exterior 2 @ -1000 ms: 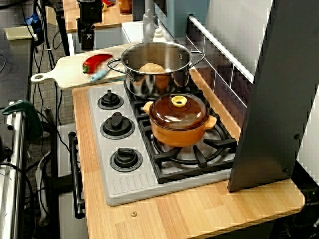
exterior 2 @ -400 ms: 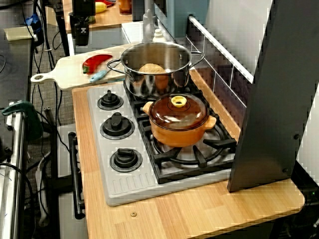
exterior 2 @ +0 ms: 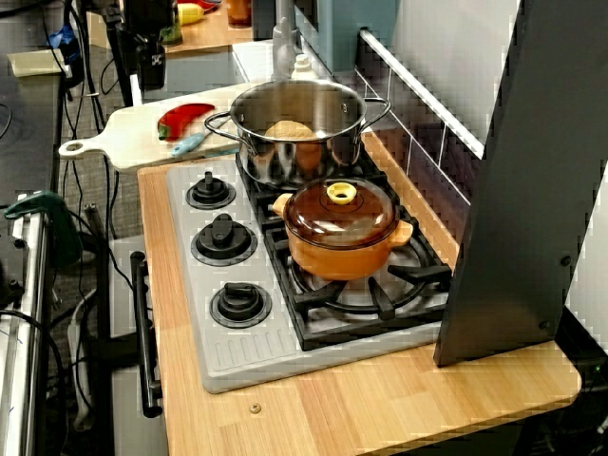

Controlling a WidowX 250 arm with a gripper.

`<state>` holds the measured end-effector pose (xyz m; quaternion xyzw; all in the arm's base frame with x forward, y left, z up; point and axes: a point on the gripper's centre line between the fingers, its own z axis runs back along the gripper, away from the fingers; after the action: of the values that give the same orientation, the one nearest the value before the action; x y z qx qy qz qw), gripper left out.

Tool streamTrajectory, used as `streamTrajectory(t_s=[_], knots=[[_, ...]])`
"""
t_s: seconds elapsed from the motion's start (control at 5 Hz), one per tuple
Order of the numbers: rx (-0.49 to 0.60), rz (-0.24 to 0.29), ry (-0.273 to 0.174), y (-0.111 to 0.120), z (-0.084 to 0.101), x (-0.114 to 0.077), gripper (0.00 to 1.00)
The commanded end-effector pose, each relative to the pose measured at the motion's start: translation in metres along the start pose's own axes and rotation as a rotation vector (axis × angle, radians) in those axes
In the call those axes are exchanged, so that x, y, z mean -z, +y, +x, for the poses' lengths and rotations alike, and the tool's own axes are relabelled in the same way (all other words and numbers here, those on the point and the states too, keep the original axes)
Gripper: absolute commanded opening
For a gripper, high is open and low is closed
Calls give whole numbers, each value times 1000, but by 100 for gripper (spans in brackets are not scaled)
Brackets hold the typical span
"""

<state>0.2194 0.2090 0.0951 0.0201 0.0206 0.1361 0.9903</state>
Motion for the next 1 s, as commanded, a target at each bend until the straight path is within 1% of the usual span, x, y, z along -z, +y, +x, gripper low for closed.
streamTrajectory(t_s=[0.0, 0.2, 0.4, 0.6, 0.8], knots=[[-125, 36, -92, -2, -3, -21, 100], [-152, 59, -115, 0, -2, -15, 100], [-236, 62, -126, 4, -2, -10, 100], [-259, 62, -139, 7, -1, -12, 100], [-316, 45, -154, 11, 3, -8, 100]])
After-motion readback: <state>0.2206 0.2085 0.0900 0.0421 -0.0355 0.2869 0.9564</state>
